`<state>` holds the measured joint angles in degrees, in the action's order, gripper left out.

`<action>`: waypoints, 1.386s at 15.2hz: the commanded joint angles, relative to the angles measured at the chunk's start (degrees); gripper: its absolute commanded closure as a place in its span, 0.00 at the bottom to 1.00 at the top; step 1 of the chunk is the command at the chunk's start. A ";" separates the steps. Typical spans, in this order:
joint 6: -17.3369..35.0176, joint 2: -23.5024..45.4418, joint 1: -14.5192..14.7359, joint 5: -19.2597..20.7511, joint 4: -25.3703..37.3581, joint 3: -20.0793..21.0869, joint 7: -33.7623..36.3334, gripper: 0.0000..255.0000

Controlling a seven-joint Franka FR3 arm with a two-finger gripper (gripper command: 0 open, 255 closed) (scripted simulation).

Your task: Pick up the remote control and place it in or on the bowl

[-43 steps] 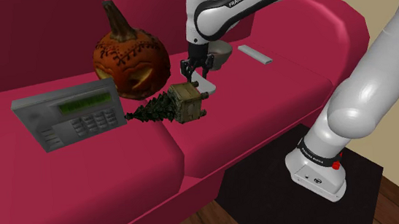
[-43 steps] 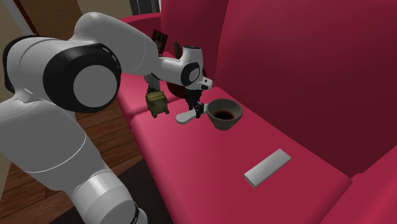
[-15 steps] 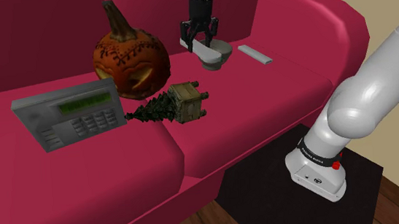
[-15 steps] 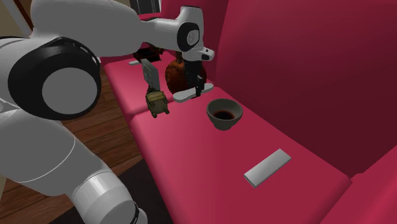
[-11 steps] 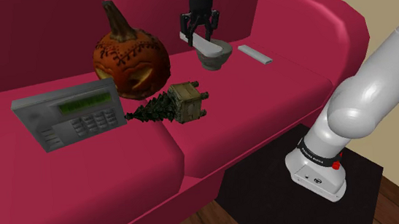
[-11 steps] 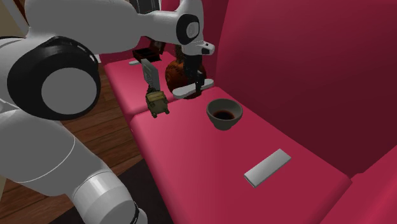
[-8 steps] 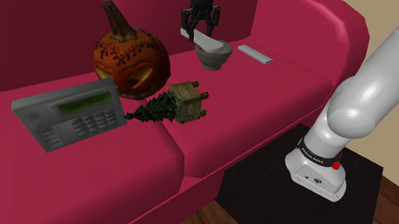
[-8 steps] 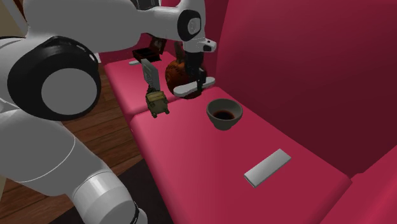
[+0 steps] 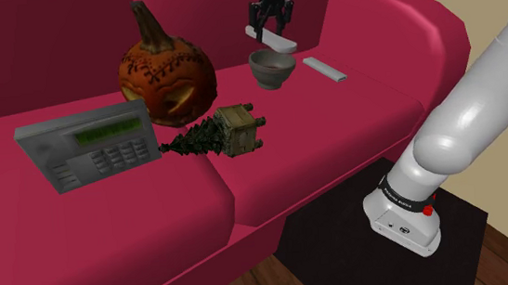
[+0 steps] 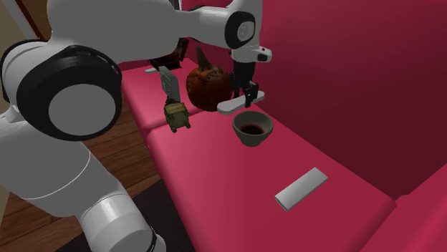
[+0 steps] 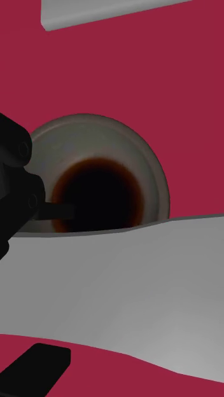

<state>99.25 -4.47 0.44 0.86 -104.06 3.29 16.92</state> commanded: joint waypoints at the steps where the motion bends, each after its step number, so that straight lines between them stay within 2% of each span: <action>1: -0.60 1.26 -1.20 0.16 1.93 -1.39 -2.64 1.00; 3: -0.94 2.76 -2.45 0.26 3.82 -2.80 -5.28 1.00; 17: 9.79 3.17 -2.46 0.32 -6.50 -2.81 -5.09 1.00; 21: 10.01 3.20 -2.46 0.32 -6.68 -2.81 -5.09 1.00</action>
<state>109.20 -1.28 -2.02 1.18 -110.71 0.48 11.83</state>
